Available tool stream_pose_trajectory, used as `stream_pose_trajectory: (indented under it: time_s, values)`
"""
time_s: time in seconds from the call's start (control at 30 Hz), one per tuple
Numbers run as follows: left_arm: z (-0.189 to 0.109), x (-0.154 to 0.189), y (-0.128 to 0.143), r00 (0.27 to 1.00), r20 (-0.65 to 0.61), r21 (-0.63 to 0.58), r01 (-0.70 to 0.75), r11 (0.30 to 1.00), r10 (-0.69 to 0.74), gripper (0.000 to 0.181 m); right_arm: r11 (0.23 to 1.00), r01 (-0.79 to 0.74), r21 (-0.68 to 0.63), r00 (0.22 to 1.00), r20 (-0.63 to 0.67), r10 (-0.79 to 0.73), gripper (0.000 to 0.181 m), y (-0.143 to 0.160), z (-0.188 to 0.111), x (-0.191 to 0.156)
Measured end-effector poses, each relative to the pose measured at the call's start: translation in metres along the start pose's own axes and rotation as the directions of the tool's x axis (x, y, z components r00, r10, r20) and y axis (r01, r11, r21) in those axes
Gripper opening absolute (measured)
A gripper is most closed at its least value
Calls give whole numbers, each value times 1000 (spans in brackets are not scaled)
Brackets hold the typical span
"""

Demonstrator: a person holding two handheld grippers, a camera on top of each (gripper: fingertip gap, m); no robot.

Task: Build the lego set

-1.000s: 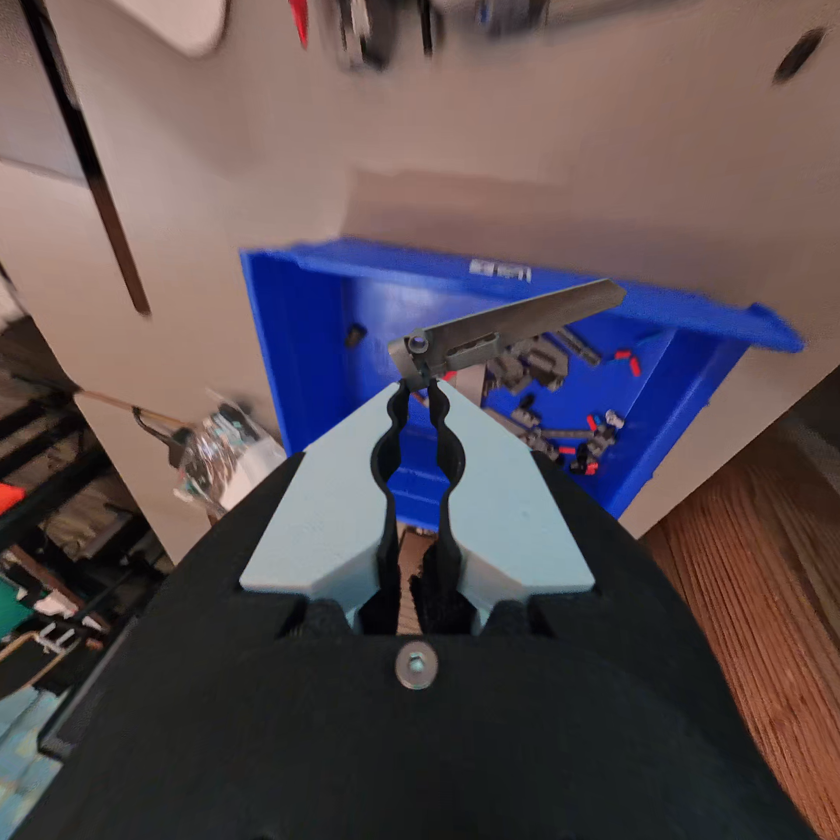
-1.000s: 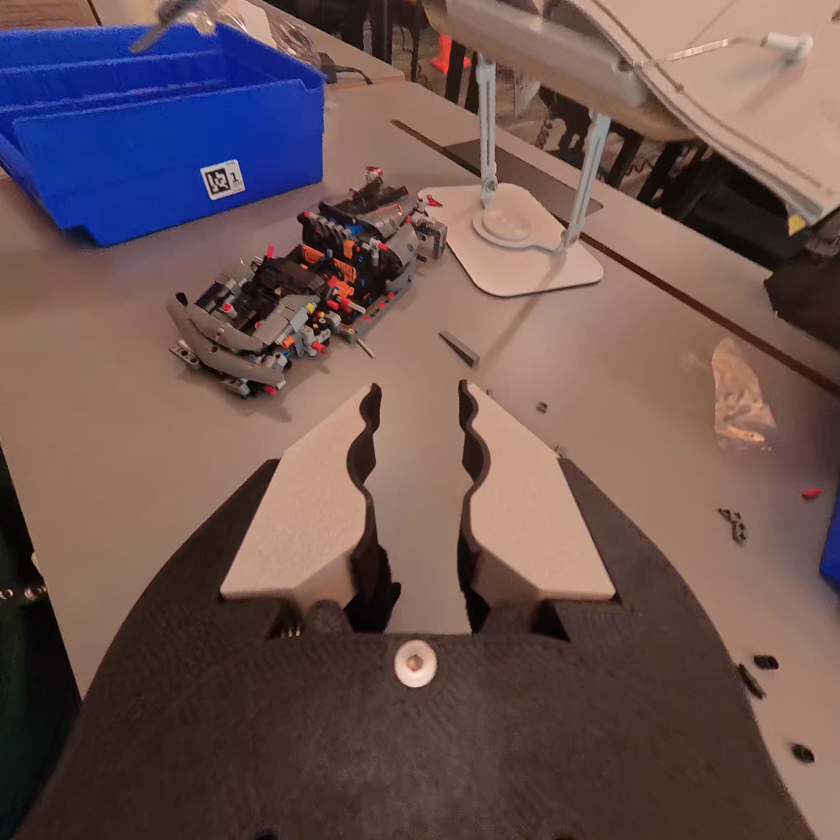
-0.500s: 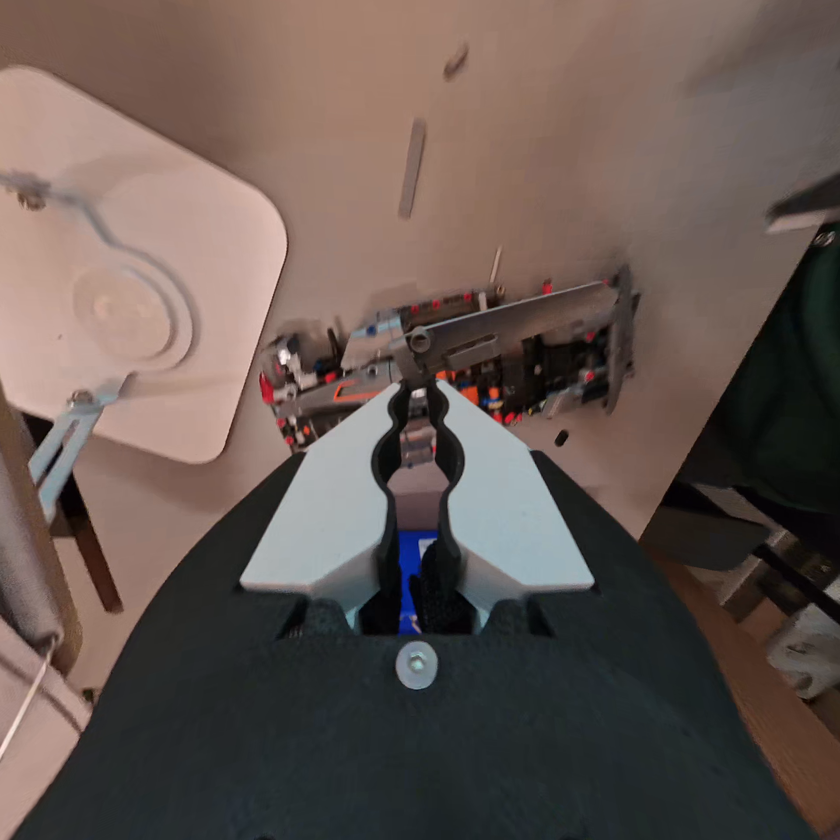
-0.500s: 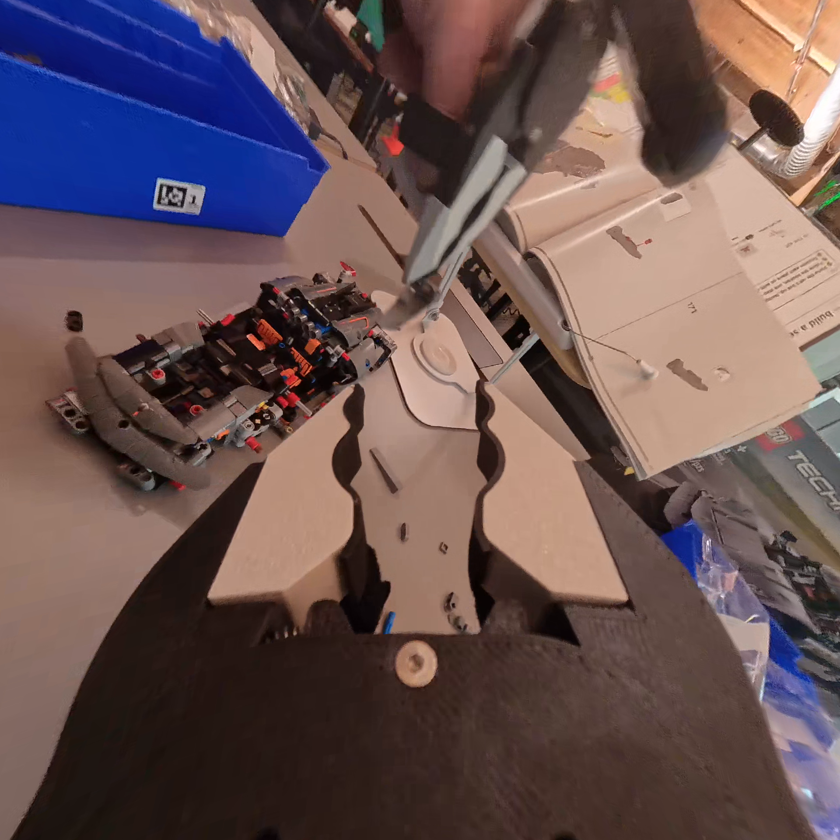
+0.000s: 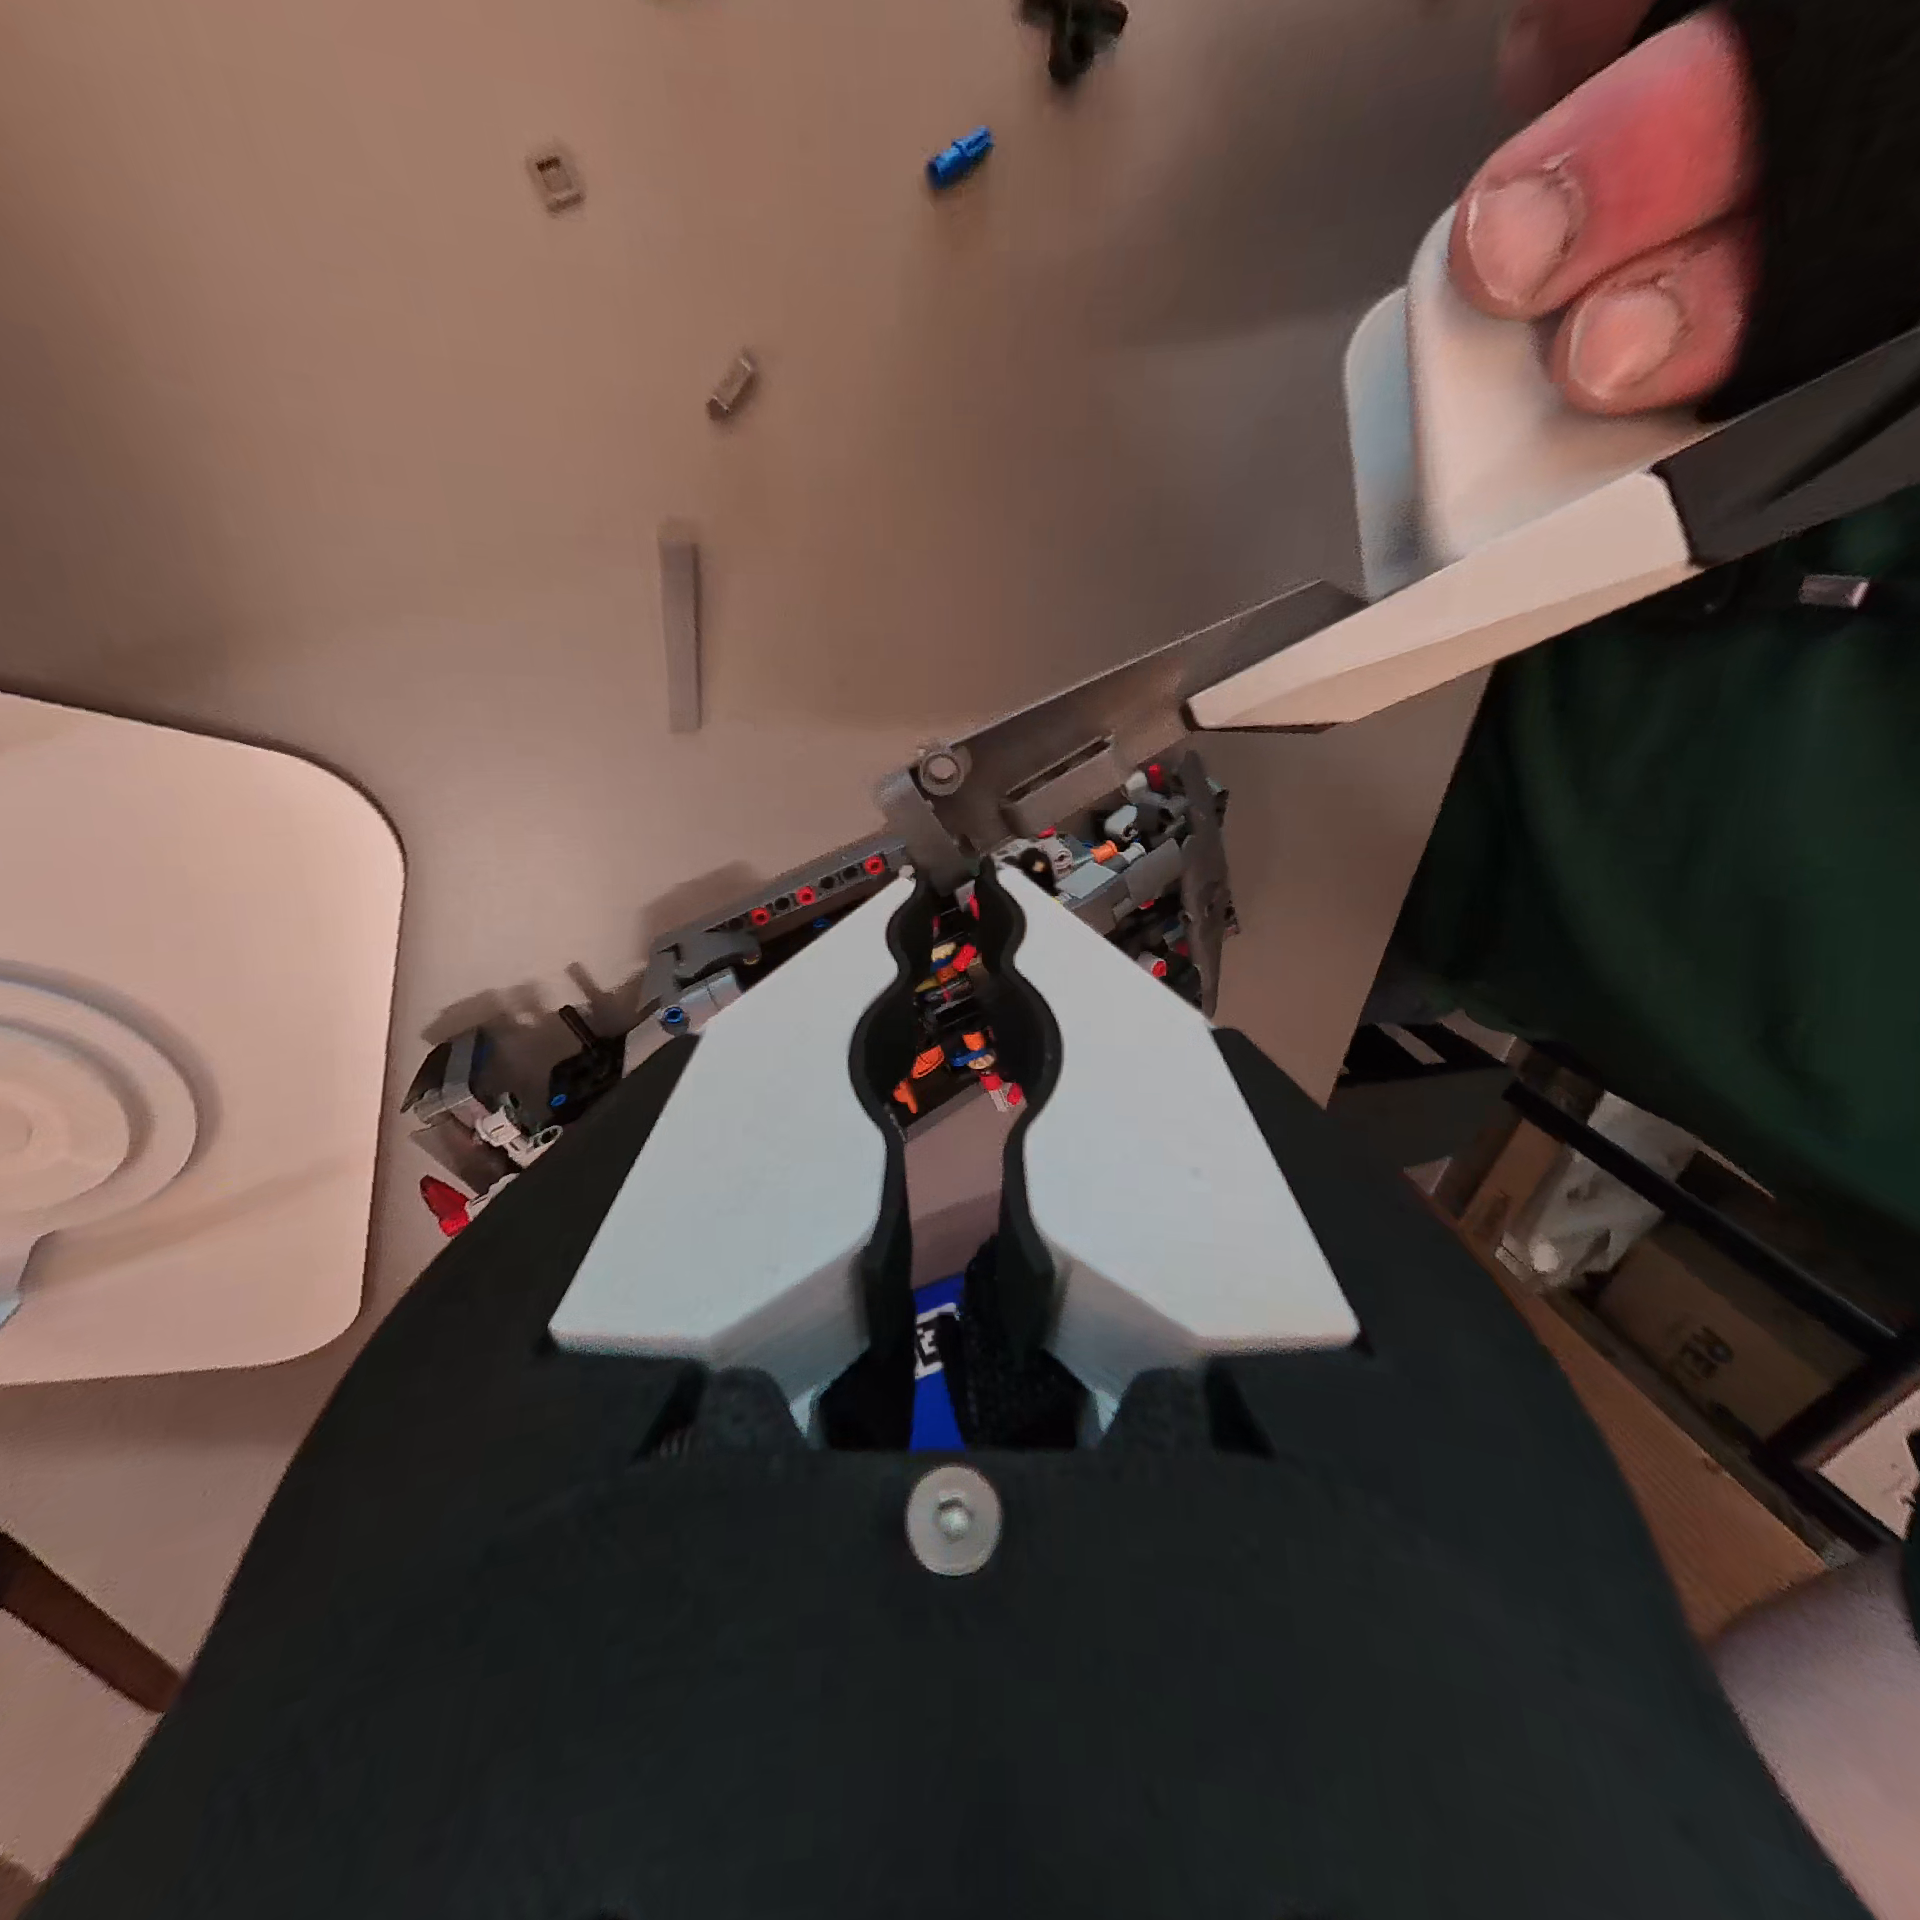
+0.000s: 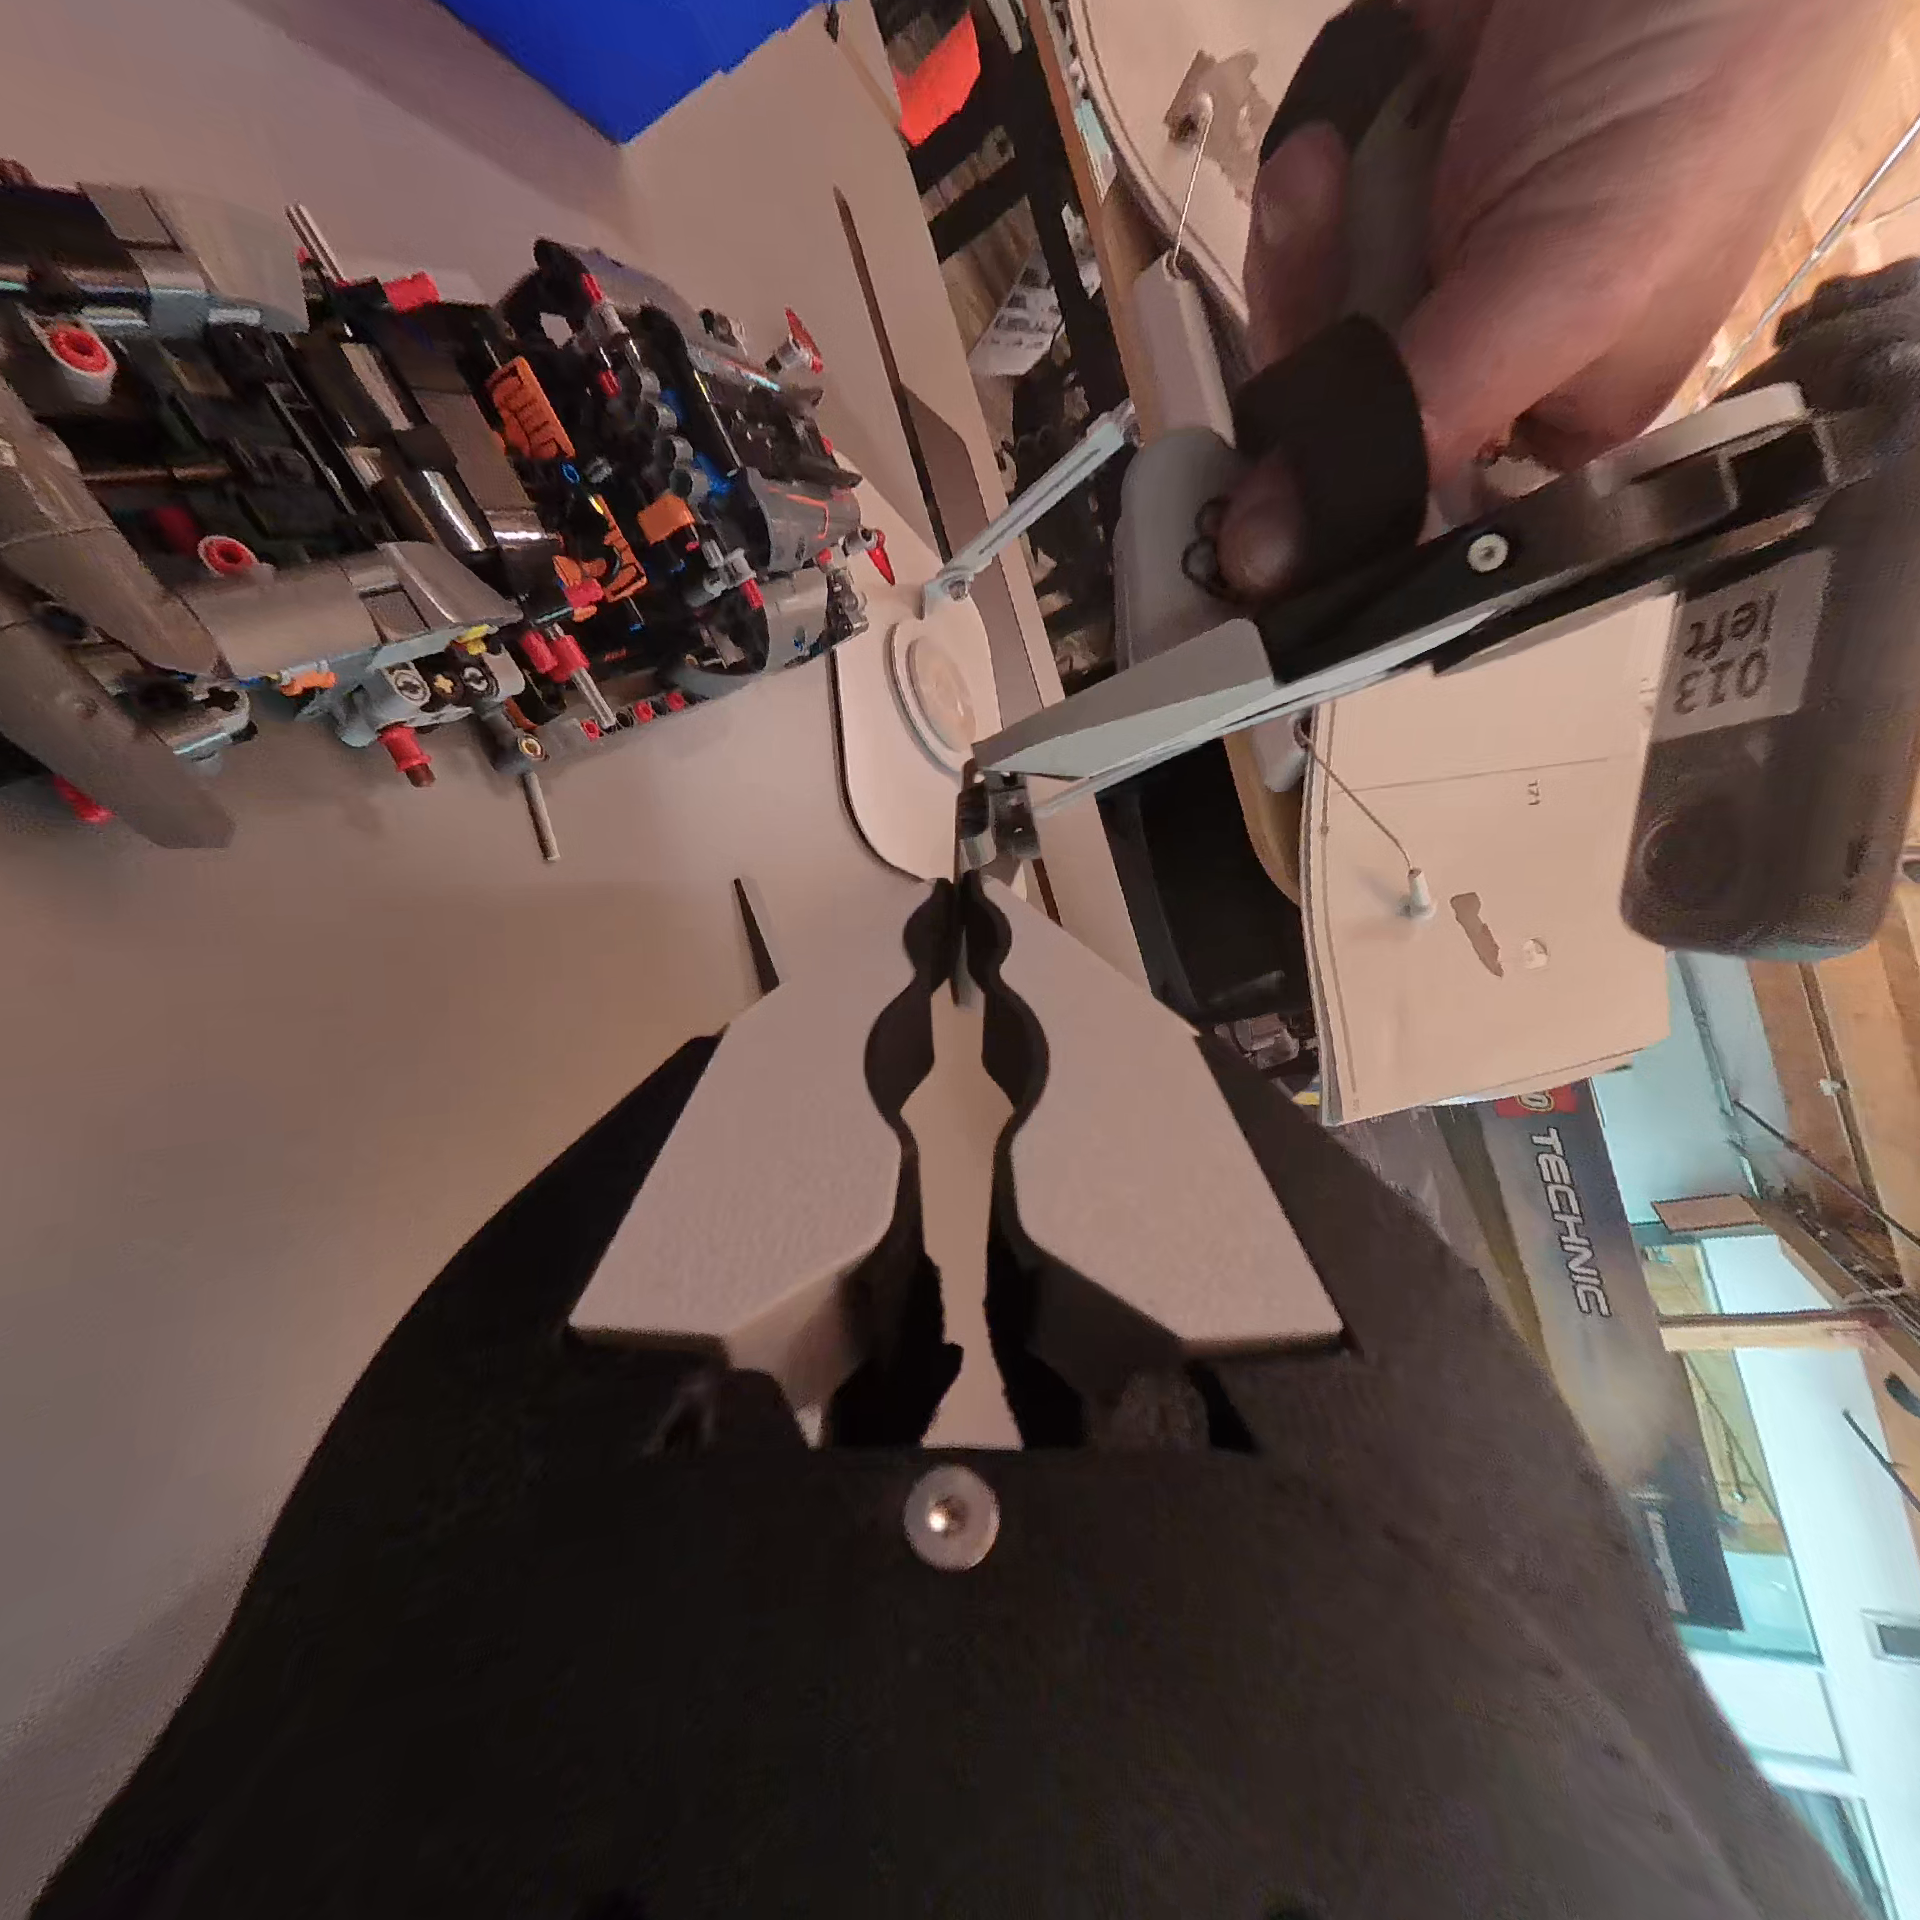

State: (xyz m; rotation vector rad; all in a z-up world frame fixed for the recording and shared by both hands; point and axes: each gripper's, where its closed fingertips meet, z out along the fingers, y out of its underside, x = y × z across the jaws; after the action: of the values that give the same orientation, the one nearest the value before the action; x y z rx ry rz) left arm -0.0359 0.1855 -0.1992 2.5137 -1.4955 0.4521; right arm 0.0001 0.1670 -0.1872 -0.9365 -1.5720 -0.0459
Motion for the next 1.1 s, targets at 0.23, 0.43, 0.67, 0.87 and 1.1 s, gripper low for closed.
stream_pose_trajectory:
  time_s: [0.23, 0.43, 0.67, 0.87, 1.1]
  values:
    - [-19, 16, -16, 998, -6, 119, -56, 991, 57, 24, 963, -223, 151, 975, 42, 219, 0, -7, -20, 14]
    - [-42, 30, -21, 987, 96, 318, -154, 935, 129, 35, 683, -680, 267, 732, 290, 616, 0, 5, -41, 44]
    - [-41, 59, -39, 947, 273, 562, -300, 771, 169, 39, 286, -934, 214, 357, 587, 727, 0, 6, -55, 55]
    - [-37, 72, -42, 954, 265, 693, -291, 659, 142, 16, 117, -987, 111, 161, 758, 632, 0, -4, -64, 53]
    - [-40, 74, -39, 961, 276, 768, -225, 599, 7, 14, 36, -996, 86, 88, 748, 658, 22, 3, -59, 64]
